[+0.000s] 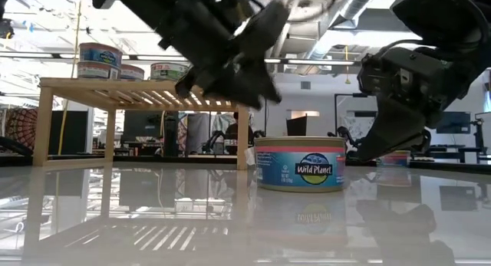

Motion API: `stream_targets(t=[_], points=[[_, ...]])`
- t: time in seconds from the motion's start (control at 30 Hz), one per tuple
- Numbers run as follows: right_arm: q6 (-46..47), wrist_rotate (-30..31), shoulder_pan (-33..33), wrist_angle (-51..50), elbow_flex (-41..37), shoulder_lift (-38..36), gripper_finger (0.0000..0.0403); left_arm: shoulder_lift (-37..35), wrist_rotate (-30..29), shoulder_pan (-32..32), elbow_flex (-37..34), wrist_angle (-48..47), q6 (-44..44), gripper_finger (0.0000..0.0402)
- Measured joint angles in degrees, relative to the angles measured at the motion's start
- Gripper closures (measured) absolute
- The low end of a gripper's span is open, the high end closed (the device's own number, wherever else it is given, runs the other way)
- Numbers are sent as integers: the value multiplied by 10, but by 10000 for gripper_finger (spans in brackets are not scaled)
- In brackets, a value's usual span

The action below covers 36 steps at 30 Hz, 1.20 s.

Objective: Stack canned seafood by type on shelf
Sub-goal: Put the blue tuna on the shelf

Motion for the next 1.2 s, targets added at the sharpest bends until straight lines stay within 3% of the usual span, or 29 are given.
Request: stream_targets(t=[0.13,0.3,0.63,0.97,1.2], points=[[10,0,0,-1,0,0,359,-19,22,-5,-1,-137,-78,260],[3,0,0,-6,0,0,358,-42,-10,-31,-1,-237,-168,260],[-3,0,1,-6,0,0,328,-36,-32,-73,0,-219,-198,260],[-6,1,25,4,0,0,258,-37,11,-72,0,-204,-199,261],[-6,1,55,64,0,0,239,-37,48,-69,0,-199,-203,261]])
